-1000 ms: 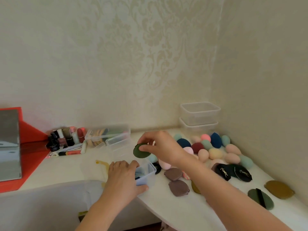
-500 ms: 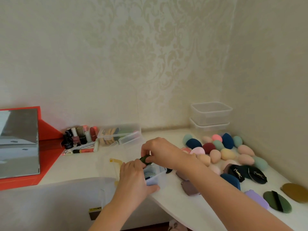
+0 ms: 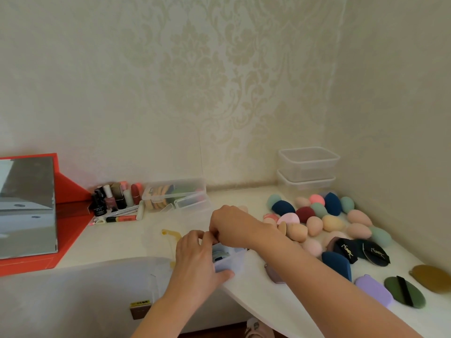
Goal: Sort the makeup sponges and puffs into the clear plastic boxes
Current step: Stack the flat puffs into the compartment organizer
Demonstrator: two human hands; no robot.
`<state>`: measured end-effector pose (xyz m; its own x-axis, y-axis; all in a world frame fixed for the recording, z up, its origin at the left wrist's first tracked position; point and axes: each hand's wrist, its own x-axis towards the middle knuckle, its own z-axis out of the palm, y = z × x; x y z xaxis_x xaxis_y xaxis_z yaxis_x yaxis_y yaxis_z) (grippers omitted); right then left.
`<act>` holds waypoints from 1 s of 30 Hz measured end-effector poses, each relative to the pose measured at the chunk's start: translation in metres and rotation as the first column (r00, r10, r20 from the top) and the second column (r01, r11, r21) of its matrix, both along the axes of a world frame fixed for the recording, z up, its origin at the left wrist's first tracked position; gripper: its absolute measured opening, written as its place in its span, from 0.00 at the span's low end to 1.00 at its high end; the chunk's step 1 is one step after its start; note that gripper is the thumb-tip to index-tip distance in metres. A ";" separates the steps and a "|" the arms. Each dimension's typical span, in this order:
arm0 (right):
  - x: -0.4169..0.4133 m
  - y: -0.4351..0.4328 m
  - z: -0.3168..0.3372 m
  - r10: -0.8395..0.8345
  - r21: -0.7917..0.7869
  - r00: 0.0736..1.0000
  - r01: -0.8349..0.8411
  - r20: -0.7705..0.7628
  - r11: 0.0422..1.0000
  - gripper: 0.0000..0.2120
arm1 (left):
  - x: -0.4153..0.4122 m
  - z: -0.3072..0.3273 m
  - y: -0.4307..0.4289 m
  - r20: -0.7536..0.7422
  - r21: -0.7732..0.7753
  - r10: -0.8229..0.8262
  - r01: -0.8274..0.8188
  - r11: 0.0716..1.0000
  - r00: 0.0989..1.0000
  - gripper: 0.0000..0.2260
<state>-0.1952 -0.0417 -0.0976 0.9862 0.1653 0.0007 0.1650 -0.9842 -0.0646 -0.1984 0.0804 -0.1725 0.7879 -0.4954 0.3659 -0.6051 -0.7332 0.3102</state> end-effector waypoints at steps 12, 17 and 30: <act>-0.042 -0.053 0.014 -0.108 0.477 0.991 0.058 0.077 0.877 0.06 | 0.003 0.003 0.001 0.005 0.020 -0.012 0.012 1.000 1.000 0.29; -0.073 -0.110 0.019 -0.325 0.208 0.941 0.338 -0.095 0.918 0.06 | 0.004 0.004 0.003 0.015 0.123 -0.022 0.020 0.992 1.000 0.32; -0.110 -0.123 -0.028 -0.247 -0.076 0.957 0.238 -0.151 0.968 0.06 | 0.005 0.003 0.001 0.007 0.138 -0.016 0.015 0.990 1.000 0.30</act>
